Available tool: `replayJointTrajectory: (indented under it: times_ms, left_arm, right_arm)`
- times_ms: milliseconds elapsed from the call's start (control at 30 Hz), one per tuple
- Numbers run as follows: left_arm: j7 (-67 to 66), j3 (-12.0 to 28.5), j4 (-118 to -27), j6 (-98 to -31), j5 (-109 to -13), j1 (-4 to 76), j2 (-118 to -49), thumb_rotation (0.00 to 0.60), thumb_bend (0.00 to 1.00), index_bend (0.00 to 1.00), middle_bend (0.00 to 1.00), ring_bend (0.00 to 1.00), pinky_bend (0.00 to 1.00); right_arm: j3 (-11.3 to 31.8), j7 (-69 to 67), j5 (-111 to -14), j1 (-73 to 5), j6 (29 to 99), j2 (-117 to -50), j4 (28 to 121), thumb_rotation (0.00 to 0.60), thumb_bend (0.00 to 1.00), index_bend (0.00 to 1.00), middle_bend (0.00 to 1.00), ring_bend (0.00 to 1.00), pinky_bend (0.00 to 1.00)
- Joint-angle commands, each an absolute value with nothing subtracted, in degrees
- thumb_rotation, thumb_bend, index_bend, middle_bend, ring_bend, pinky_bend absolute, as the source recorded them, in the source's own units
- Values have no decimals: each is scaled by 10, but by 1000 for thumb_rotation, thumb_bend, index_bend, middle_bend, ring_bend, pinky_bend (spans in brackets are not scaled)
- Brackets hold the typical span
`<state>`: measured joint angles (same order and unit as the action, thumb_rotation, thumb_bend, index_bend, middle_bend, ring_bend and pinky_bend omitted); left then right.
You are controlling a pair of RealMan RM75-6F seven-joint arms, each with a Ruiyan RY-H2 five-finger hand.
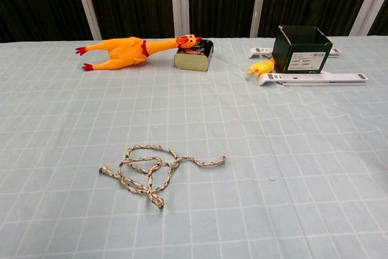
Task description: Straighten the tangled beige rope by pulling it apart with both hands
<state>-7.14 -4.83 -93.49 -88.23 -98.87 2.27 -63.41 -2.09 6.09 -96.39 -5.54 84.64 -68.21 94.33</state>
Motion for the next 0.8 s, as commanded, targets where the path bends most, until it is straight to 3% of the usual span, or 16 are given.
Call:
replayJointTrajectory:
  times_ms: [33, 433, 633, 800]
  left_arm:
    - [-73, -48, -936, -880, -987, 23, -634, 600, 43, 12, 0, 0, 0]
    - [-61, -50, -942, -877, -987, 25, -626, 600, 43, 12, 0, 0, 0]
    - [-65, -49, -943, -882, -992, 24, -629, 600, 43, 14, 0, 0, 0]
    - [-75, -46, -942, -878, -985, 25, -635, 600, 44, 18, 0, 0, 0]
  right_arm:
    - [-21, 60, -962, -55, 845, -681, 946, 600, 446, 0, 0, 0, 0]
    - [-18, 58, -955, -62, 831, -683, 966, 600, 445, 0, 0, 0, 0]
    - [2, 30, -929, -94, 784, -677, 998, 600, 445, 1, 36, 0, 0]
    - [19, 13, -909, -140, 718, -683, 1028, 600, 445, 105, 90, 2, 0]
